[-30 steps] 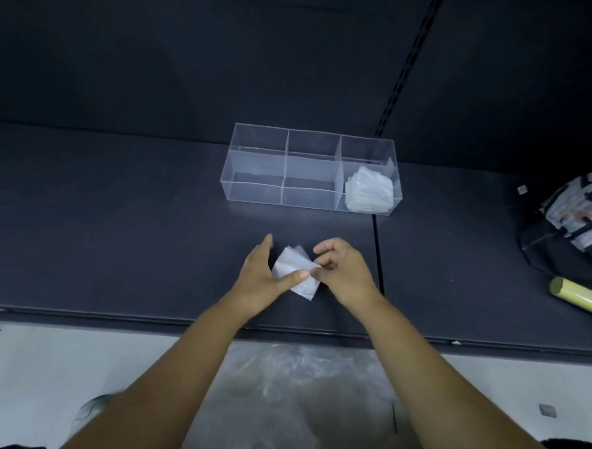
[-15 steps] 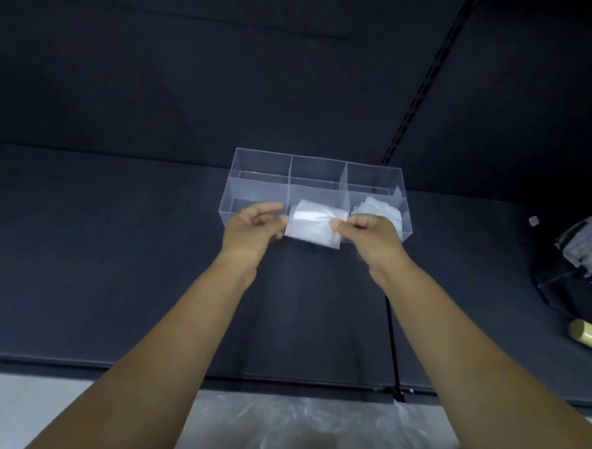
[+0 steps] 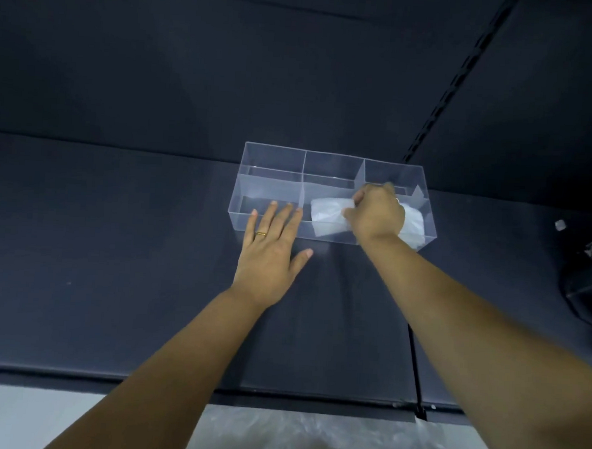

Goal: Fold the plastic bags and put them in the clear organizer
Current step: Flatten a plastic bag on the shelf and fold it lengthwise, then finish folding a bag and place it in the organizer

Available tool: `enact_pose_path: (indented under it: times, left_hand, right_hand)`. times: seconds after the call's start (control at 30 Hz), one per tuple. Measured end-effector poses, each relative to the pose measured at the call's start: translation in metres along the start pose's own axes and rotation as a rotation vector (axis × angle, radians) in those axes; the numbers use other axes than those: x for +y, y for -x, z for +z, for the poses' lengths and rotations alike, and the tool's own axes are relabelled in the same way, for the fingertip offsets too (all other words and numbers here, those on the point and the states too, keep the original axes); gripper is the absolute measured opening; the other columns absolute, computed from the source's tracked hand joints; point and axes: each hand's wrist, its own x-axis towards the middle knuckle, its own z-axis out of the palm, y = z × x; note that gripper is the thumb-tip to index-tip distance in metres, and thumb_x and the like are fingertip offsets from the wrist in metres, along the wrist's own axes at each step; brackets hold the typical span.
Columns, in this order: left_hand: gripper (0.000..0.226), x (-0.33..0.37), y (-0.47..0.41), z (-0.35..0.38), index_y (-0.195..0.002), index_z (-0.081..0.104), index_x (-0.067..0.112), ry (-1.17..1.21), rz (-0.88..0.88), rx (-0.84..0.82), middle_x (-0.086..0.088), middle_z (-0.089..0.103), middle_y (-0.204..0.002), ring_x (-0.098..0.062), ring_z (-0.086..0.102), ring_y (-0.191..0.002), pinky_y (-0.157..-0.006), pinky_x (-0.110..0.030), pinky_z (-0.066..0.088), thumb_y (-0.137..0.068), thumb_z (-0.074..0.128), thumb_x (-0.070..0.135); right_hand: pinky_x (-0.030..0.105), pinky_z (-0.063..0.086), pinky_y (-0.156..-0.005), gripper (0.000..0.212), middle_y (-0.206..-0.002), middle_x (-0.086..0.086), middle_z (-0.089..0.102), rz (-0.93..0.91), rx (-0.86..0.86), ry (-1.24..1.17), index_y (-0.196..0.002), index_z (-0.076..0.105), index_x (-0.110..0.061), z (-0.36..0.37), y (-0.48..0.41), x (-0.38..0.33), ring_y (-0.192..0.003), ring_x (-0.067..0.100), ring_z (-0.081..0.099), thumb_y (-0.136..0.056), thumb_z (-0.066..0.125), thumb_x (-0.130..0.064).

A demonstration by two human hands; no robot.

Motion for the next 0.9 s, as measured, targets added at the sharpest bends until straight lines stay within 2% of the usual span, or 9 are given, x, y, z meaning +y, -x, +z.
enact_pose_path:
  times: [0.07, 0.13, 0.23, 0.4, 0.53, 0.63, 0.73, 0.83, 0.9]
  left_hand:
    - [0.065, 0.002, 0.007, -0.002, -0.153, 0.009, 0.019, 0.005, -0.007, 0.002, 0.001, 0.006, -0.161, -0.017, -0.009, -0.148, -0.114, -0.031, -0.022, -0.099, 0.032, 0.046]
    - [0.063, 0.006, 0.022, -0.004, -0.153, 0.012, 0.017, 0.004, -0.035, 0.02, -0.001, 0.004, -0.161, -0.017, -0.01, -0.147, -0.116, -0.032, -0.018, -0.1, 0.033, 0.044]
    - [0.063, 0.013, 0.057, 0.0, -0.153, 0.013, 0.017, 0.026, -0.109, -0.001, -0.001, 0.002, -0.161, -0.016, -0.013, -0.146, -0.116, -0.033, -0.018, -0.1, 0.03, 0.047]
    - [0.072, 0.012, 0.11, 0.017, -0.153, -0.002, 0.019, -0.077, -0.323, -0.169, -0.001, -0.009, -0.161, -0.02, -0.015, -0.147, -0.116, -0.041, -0.016, -0.095, 0.013, 0.06]
    - [0.074, 0.007, 0.132, 0.022, -0.152, -0.006, 0.022, -0.178, -0.321, -0.199, 0.0, -0.008, -0.161, -0.022, -0.011, -0.148, -0.116, -0.046, -0.011, -0.093, 0.012, 0.063]
    - [0.073, 0.004, 0.144, 0.019, -0.153, 0.005, 0.022, -0.167, -0.292, -0.191, -0.001, 0.002, -0.161, -0.023, -0.002, -0.148, -0.116, -0.048, -0.007, -0.094, 0.021, 0.062]
    - [0.073, 0.0, 0.156, 0.019, -0.153, -0.001, 0.024, -0.184, -0.278, -0.237, 0.001, -0.004, -0.162, -0.021, -0.007, -0.148, -0.116, -0.049, -0.009, -0.092, 0.013, 0.063]
    - [0.074, -0.003, 0.168, 0.015, -0.152, -0.009, 0.025, -0.175, -0.283, -0.3, 0.002, -0.012, -0.161, -0.021, -0.014, -0.147, -0.116, -0.049, -0.011, -0.089, 0.004, 0.064]
    - [0.076, -0.002, 0.175, 0.014, -0.151, -0.013, 0.025, -0.147, -0.298, -0.323, 0.002, -0.017, -0.16, -0.021, -0.019, -0.146, -0.115, -0.048, -0.015, -0.087, -0.001, 0.065]
  right_hand:
    - [0.032, 0.044, -0.067, 0.019, -0.116, 0.012, 0.05, -0.05, 0.048, -0.03, -0.095, 0.062, -0.01, -0.002, 0.002, 0.001, -0.082, 0.029, 0.058, -0.079, 0.072, -0.012]
    - [0.032, 0.043, -0.065, 0.02, -0.116, 0.012, 0.048, -0.067, 0.078, -0.059, -0.094, 0.059, -0.01, -0.004, 0.004, 0.004, -0.081, 0.029, 0.058, -0.079, 0.072, -0.01]
    - [0.034, 0.049, -0.073, 0.005, -0.119, 0.012, 0.045, -0.051, 0.027, -0.06, -0.088, 0.067, -0.011, -0.008, 0.004, 0.01, -0.089, 0.032, 0.059, -0.086, 0.064, -0.014]
    - [0.035, 0.041, -0.085, 0.041, -0.128, 0.012, 0.035, -0.077, -0.186, 0.161, -0.104, 0.07, -0.013, -0.019, 0.007, 0.007, -0.109, 0.031, 0.047, -0.1, 0.037, -0.038]
    - [0.038, 0.043, -0.095, 0.044, -0.132, 0.013, 0.034, -0.077, -0.19, 0.048, -0.112, 0.068, -0.014, -0.036, 0.029, 0.012, -0.114, 0.032, 0.047, -0.1, 0.038, -0.043]
    - [0.031, 0.046, -0.084, 0.032, -0.116, 0.006, 0.041, -0.13, -0.014, -0.301, -0.1, 0.069, -0.011, -0.047, 0.082, 0.017, -0.098, 0.021, 0.053, -0.097, 0.051, -0.037]
    - [0.026, 0.038, -0.066, 0.026, -0.086, -0.002, 0.047, -0.276, 0.036, -0.465, -0.077, 0.062, -0.016, -0.039, 0.178, 0.026, -0.069, 0.014, 0.048, -0.095, 0.055, -0.034]
    - [0.026, 0.032, -0.06, 0.034, -0.063, -0.007, 0.044, -0.261, -0.185, -0.391, -0.066, 0.05, -0.021, -0.006, 0.285, 0.046, -0.06, 0.014, 0.044, -0.093, 0.055, -0.042]
    - [0.028, 0.038, -0.072, 0.037, -0.083, -0.007, 0.055, -0.223, -0.45, -0.193, -0.088, 0.062, -0.022, 0.019, 0.331, 0.062, -0.079, 0.012, 0.052, -0.086, 0.055, -0.058]
